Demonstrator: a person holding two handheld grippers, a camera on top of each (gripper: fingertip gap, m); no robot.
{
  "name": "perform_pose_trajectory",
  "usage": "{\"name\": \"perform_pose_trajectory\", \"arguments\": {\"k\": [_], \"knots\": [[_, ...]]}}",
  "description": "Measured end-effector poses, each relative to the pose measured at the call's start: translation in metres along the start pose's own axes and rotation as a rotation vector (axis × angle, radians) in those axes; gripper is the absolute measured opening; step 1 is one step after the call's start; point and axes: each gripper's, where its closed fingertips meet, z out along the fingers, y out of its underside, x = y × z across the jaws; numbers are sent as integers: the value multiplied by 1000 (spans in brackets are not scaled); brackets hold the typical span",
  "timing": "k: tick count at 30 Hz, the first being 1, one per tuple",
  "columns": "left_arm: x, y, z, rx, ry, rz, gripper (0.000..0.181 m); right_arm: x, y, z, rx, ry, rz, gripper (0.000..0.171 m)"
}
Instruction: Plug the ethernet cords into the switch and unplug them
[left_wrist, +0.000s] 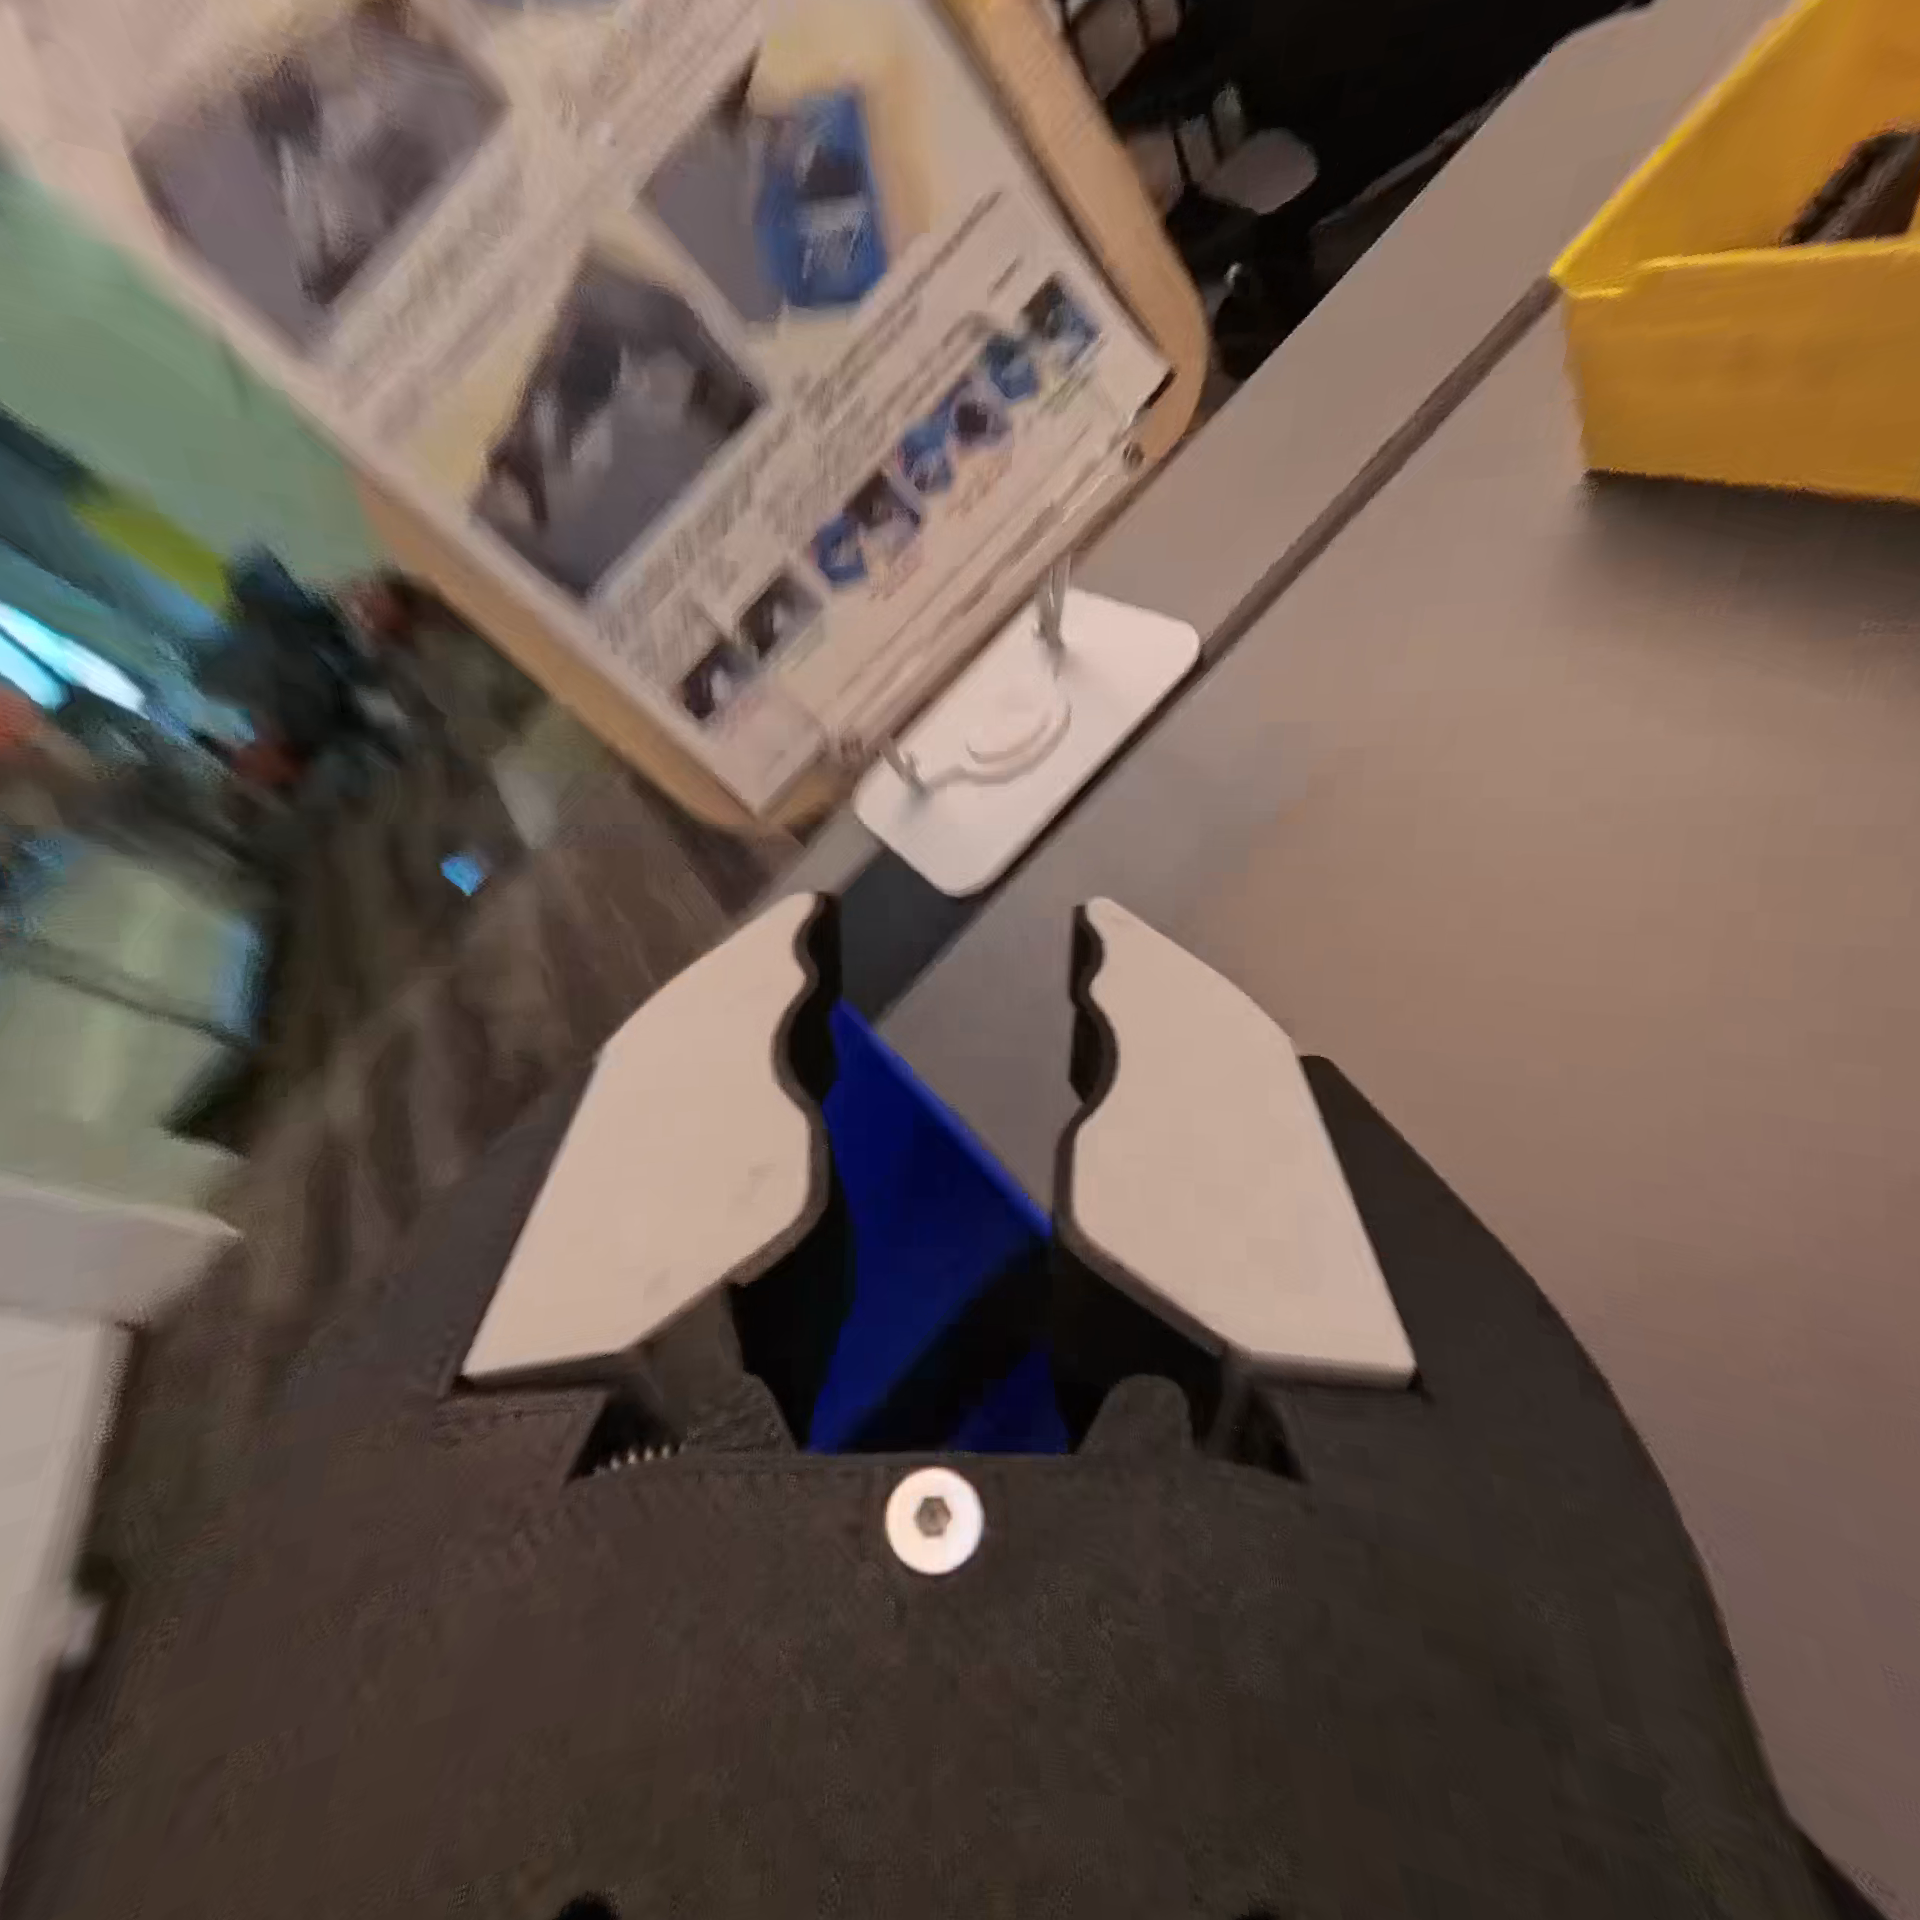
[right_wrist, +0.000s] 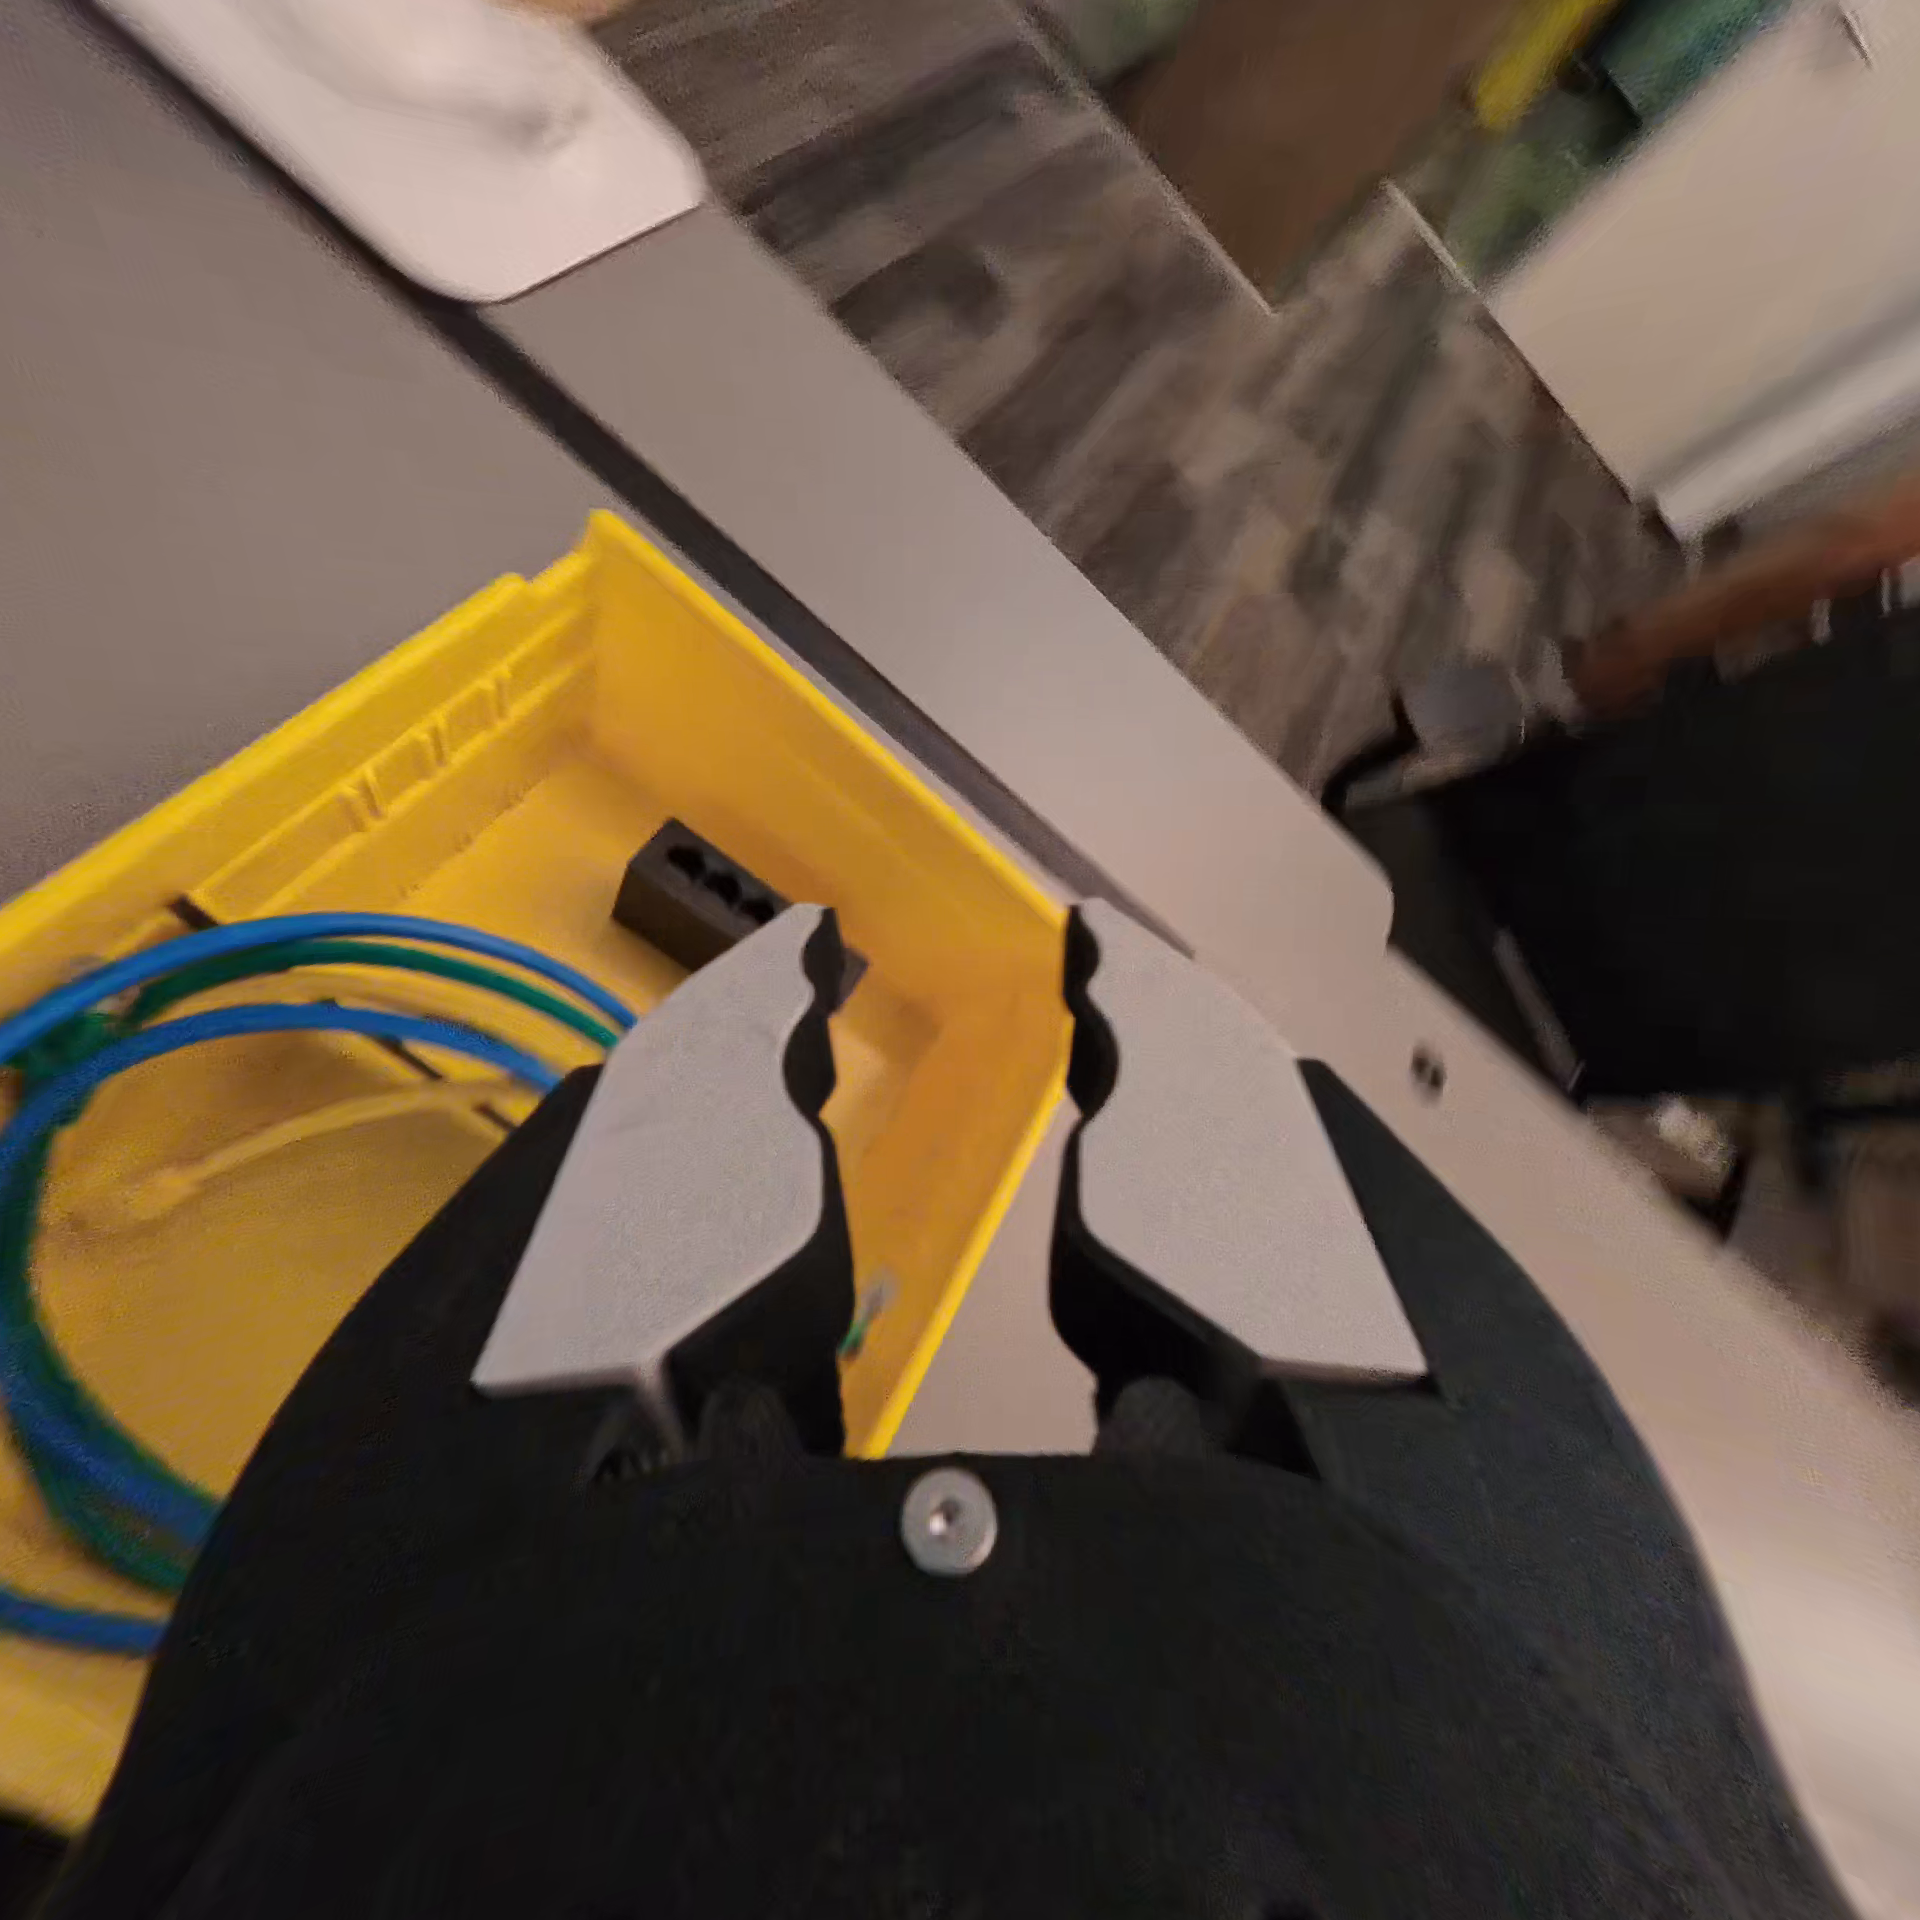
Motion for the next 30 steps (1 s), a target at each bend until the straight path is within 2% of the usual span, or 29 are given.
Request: {"name": "perform_pose_trajectory", "arguments": {"k": [2,5,6,9,10,13,15,18,20,22,24,27,30], "knots": [[-33,32,-15,-102,-9,-207,60,6,45,-29,-65,46,209,63],[-81,105,-39,-294,-108,-465,78,-6,115,-50,-225,14,382,63],[-88,130,-45,-356,-102,-571,83,-11,134,-53,-277,-8,428,61],[-83,181,-53,-461,55,-892,74,-40,167,-52,-399,-145,546,51],[-84,196,-53,-497,74,-933,74,-48,175,-51,-451,-180,572,40],[-88,242,-55,-648,25,-947,79,-69,194,-45,-596,-224,601,26],[-85,264,-56,-743,13,-956,81,-81,195,-38,-620,-268,613,8],[-73,290,-56,-860,45,-964,80,-81,195,-37,-658,-223,621,7],[-59,301,-54,-909,127,-999,63,-86,192,-37,-665,-227,617,7],[-43,306,-52,-939,224,-1055,33,-98,184,-37,-654,-266,635,7],[-39,313,-52,-995,227,-1042,19,-107,176,-34,-648,-265,650,7],[-38,313,-51,-1085,180,-907,8,-123,162,-30,-657,-249,613,8],[-18,293,-36,-1117,244,-825,8,-144,141,-21,-645,-253,591,8]]}}
